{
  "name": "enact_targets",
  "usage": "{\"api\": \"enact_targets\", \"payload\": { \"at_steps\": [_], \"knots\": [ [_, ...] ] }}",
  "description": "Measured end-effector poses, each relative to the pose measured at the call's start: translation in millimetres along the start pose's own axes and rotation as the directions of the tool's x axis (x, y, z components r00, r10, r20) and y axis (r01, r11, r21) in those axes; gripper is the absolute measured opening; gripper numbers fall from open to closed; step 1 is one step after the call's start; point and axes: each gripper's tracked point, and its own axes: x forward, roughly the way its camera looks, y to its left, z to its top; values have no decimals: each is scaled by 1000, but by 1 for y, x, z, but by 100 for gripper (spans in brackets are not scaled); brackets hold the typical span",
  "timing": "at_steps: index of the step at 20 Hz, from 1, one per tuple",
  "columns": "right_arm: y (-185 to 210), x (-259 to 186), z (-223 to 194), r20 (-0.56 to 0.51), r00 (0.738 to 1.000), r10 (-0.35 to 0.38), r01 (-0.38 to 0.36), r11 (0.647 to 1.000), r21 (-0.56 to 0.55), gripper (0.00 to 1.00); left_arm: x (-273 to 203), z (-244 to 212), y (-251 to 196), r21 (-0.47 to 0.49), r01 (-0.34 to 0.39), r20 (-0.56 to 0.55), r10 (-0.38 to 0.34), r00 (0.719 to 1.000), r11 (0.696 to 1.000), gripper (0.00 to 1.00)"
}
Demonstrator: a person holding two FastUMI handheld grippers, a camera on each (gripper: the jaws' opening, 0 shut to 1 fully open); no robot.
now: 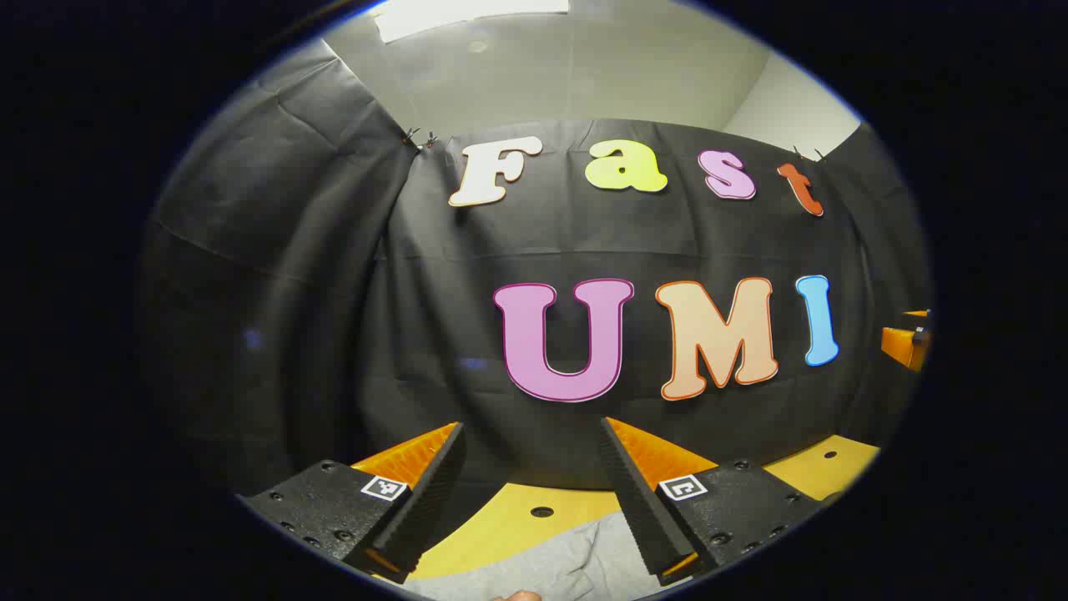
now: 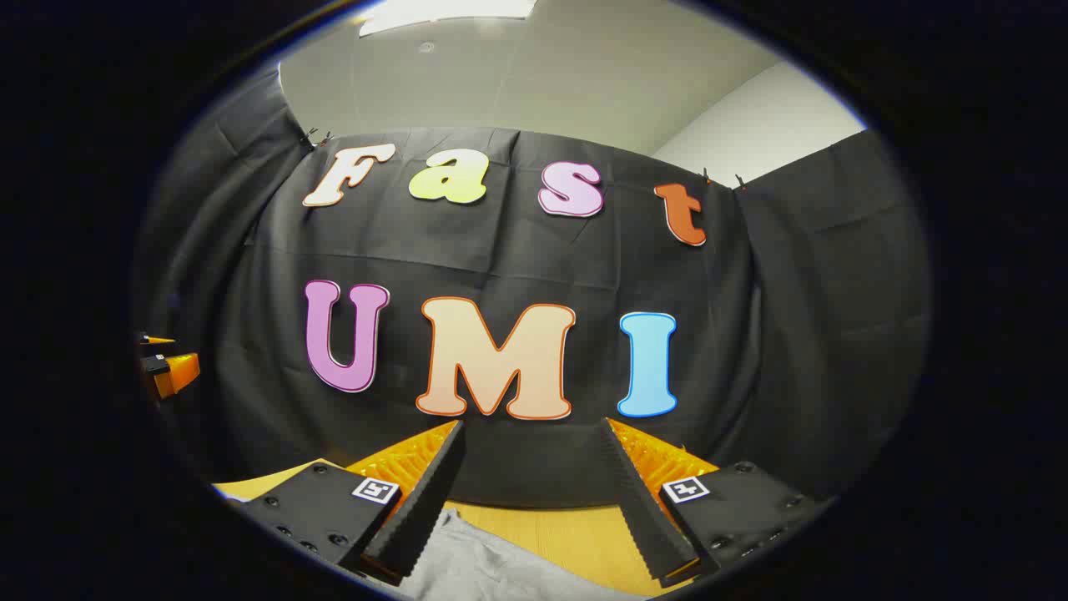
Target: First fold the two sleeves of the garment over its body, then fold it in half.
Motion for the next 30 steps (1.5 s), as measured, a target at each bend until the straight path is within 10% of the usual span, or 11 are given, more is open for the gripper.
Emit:
{"api": "enact_targets", "payload": {
  "at_steps": [30],
  "knots": [
    [-37, -22, 8, 4, 999, -35, 35, 998, -55, 100, -14, -5, -17, -6, 34, 0, -34, 999, 999, 92]
  ]
}}
